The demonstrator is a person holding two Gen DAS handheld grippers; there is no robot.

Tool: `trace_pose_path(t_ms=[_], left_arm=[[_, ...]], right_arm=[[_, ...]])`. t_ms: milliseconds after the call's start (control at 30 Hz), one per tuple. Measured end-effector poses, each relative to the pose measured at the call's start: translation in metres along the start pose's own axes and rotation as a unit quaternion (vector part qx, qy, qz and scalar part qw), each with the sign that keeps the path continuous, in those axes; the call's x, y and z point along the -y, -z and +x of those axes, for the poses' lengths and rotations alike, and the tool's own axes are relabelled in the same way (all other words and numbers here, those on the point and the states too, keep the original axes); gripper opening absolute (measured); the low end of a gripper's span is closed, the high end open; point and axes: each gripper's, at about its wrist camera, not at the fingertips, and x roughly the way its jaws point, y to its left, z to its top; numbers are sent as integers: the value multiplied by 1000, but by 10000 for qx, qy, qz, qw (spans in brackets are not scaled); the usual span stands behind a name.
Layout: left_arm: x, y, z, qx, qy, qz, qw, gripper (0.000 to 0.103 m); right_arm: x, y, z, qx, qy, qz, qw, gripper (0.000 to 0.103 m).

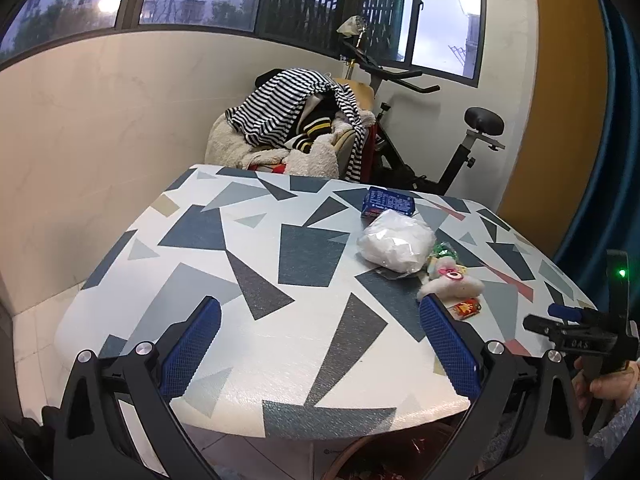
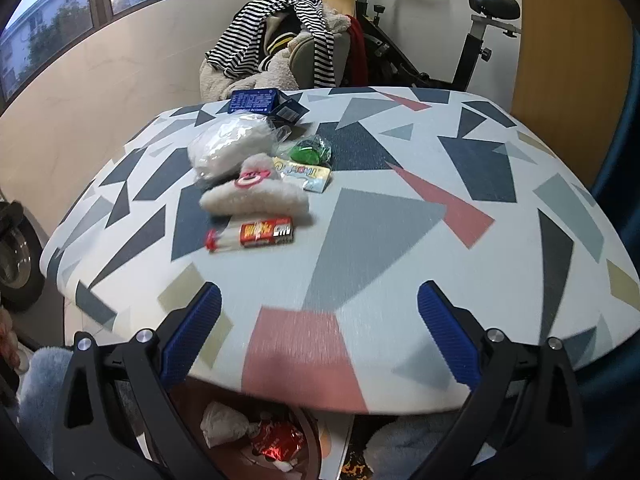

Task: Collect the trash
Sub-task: 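Move the right gripper to the pink-faced plush keychain and grasp it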

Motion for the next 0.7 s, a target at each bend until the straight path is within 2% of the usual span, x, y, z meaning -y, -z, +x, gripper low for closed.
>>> trace_pose_path(t_ms=[233, 333, 400, 467, 567, 700], left_arm=[[-8, 3, 13, -87, 5, -130, 9999, 97], [-10, 4, 17, -123, 13, -161, 9998, 97], [-11, 5, 19, -146, 17, -167, 9998, 97], [-12, 6, 21, -163, 20, -173, 9997, 97], [-13, 7, 23, -182, 24, -190, 9997, 97], [-13, 8, 27, -212, 43, -214, 9995, 97]], right_arm=[[-3, -24, 28, 105, -172, 156, 9997, 97], [-12, -35, 43, 146, -167, -157, 9996, 97], [-19, -43, 57, 64, -104, -480, 9988, 93], [-27, -49, 74, -139, -33, -863, 9962, 87], [-39, -56, 94, -367, 73, -1434, 9890, 86], [-45, -62, 110, -549, -48, -1588, 9858, 78]])
